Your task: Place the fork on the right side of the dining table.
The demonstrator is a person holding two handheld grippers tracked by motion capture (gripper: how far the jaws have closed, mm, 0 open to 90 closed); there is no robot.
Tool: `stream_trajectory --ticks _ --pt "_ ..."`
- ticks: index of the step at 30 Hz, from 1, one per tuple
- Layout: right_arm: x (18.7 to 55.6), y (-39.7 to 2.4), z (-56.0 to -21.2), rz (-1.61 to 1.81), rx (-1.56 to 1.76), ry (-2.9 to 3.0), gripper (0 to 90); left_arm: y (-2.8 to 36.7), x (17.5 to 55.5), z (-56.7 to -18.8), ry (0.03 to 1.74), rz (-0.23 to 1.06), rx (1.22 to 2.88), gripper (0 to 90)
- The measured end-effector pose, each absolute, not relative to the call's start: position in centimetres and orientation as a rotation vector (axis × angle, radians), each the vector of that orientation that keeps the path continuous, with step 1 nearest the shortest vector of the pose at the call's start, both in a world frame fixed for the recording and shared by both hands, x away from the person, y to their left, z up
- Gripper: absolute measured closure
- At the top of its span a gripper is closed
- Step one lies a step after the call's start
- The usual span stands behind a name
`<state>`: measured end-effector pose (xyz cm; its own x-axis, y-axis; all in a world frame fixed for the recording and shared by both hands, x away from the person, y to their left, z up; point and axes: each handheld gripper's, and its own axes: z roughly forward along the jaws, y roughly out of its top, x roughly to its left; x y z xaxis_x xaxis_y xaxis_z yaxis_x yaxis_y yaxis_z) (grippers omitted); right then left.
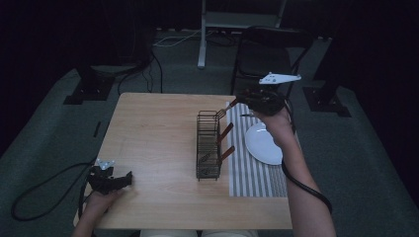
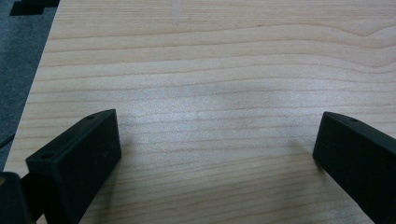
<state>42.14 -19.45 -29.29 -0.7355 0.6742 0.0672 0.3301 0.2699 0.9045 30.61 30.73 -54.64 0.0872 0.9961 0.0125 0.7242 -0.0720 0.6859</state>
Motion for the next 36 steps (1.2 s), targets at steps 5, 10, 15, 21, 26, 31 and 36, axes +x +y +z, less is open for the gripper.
stream_trajectory --ticks 5,10,15,21,26,31,36 --pt "41.6 -20.5 -28.9 1.455 0.93 2.179 80.9 30.7 30.6 -54.6 1.689 0.684 1.853 1.3" --pt "40.8 -22.0 -29.1 1.423 0.965 2.149 80.9 30.7 30.6 -54.6 1.689 0.684 1.851 1.3" --pt "40.0 -23.3 -29.9 1.403 0.99 2.134 80.8 30.7 30.6 -54.6 1.689 0.684 1.851 1.3" --pt "38.7 -24.4 -31.7 1.382 1.026 2.122 80.8 30.7 30.6 -54.6 1.689 0.684 1.852 1.3" --pt "37.5 -25.1 -33.5 1.358 1.051 2.121 80.8 30.7 30.6 -54.6 1.689 0.684 1.852 1.3" --pt "36.6 -26.1 -35.3 1.354 1.098 2.112 80.8 30.7 30.6 -54.6 1.689 0.683 1.853 1.3" --pt "35.4 -27.2 -37.0 1.354 1.146 2.098 80.8 30.7 30.6 -54.6 1.689 0.683 1.852 1.3"
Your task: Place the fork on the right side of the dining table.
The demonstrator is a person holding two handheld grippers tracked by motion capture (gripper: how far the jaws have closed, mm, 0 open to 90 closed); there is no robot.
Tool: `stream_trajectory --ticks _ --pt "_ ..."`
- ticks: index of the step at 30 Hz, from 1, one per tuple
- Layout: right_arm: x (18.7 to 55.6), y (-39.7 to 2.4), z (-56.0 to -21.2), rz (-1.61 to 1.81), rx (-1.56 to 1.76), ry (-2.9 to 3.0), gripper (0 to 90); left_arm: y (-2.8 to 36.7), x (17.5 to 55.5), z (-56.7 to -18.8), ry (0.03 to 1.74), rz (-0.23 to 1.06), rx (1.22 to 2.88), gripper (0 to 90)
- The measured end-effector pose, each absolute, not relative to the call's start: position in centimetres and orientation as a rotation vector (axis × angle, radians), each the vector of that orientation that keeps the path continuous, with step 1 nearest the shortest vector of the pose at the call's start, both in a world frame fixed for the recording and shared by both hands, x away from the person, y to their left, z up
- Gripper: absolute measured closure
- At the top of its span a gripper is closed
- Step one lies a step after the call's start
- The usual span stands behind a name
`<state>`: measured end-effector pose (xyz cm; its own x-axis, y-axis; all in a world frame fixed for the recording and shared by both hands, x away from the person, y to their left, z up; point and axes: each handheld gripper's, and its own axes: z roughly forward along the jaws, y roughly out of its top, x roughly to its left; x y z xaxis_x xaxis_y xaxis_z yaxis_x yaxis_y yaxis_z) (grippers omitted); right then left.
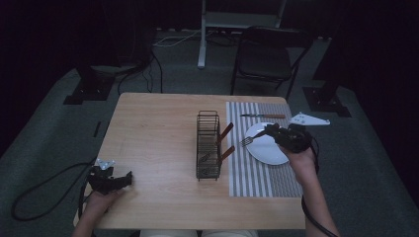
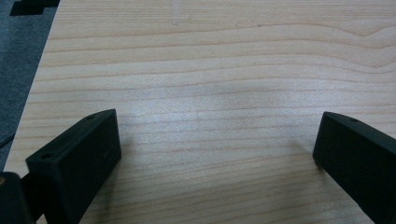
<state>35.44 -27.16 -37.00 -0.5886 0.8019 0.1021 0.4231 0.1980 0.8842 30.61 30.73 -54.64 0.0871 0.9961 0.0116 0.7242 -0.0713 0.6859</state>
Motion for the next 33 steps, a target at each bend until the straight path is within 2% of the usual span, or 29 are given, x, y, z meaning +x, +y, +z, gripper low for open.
stream_trajectory --ticks 21,33 --pt "29.6 -28.1 -43.1 1.32 1.252 2.1 80.8 30.7 30.6 -54.6 1.691 0.682 1.852 1.3" --pt "27.2 -28.3 -43.8 1.348 1.299 2.051 80.8 30.7 30.6 -54.6 1.691 0.681 1.852 1.3"
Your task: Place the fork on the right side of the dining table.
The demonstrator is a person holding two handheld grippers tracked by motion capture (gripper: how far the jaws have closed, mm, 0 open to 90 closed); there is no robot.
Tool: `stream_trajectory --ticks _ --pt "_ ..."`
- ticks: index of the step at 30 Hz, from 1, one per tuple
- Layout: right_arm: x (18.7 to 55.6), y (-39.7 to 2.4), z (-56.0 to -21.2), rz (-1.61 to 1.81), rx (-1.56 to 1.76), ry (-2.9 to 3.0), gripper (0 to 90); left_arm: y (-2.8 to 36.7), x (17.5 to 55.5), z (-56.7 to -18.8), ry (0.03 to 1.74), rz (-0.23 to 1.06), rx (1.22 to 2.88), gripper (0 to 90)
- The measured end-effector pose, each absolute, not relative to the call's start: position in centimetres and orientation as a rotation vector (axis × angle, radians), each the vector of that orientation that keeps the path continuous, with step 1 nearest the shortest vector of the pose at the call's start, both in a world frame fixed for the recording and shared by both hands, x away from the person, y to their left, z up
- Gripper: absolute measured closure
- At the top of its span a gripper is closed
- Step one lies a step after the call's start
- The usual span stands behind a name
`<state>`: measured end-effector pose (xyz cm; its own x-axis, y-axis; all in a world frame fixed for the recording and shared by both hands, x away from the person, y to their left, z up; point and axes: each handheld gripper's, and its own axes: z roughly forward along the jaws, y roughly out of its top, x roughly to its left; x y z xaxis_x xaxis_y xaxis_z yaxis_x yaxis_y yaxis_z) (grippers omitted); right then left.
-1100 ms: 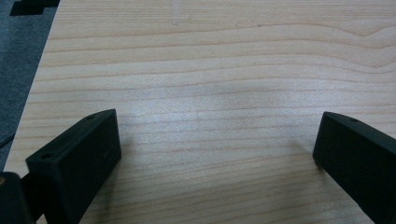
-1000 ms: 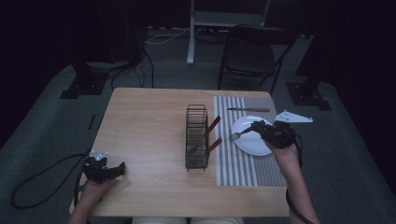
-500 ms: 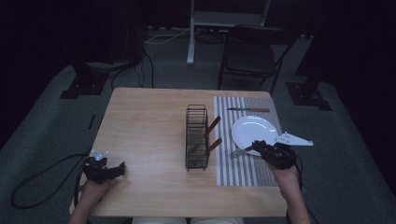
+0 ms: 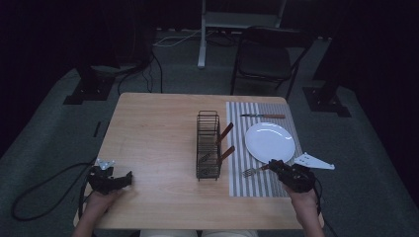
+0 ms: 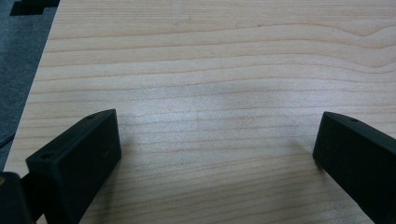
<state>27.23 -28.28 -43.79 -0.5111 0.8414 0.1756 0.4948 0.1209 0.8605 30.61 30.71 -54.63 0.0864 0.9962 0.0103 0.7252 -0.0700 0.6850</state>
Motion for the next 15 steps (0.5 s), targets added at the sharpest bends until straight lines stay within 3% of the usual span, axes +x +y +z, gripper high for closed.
stream_trajectory --ticks 7,15 --pt "26.9 -28.6 -44.3 1.365 1.349 2.011 80.6 30.7 30.6 -54.6 1.691 0.681 1.852 1.3" --pt "27.4 -30.3 -45.2 1.274 1.393 1.978 69.3 30.7 30.6 -54.6 1.691 0.68 1.852 1.3"
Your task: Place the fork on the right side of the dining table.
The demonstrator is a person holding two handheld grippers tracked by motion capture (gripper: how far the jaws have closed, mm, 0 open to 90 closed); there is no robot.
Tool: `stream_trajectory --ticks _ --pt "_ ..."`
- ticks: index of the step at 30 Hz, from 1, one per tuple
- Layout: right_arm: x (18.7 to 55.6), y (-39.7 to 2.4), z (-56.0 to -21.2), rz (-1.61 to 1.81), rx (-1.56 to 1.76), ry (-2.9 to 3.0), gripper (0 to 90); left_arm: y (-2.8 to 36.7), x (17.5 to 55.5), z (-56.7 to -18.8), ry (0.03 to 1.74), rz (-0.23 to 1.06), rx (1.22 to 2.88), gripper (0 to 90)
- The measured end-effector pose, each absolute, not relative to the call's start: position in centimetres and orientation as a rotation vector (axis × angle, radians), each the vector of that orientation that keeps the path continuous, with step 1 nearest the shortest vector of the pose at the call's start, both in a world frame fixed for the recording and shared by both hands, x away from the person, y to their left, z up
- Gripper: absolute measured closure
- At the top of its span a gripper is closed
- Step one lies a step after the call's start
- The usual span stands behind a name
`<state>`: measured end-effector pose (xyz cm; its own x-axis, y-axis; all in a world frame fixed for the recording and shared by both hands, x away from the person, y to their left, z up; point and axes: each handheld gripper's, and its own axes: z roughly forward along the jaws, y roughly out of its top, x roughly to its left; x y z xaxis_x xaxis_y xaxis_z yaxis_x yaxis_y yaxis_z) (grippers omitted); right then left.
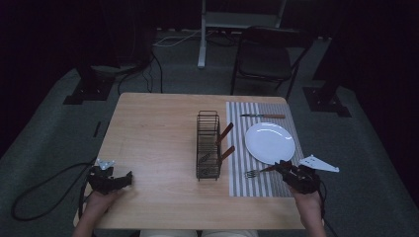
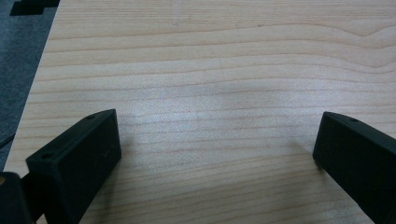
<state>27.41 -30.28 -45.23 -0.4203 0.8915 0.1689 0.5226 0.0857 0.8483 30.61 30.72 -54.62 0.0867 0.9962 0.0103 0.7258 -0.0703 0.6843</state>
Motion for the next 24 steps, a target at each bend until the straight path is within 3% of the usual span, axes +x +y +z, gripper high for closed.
stream_trajectory --ticks 24 --pt "28.7 -35.8 -50.8 1.279 1.568 1.987 54.7 30.7 30.6 -54.6 1.691 0.681 1.852 1.3"
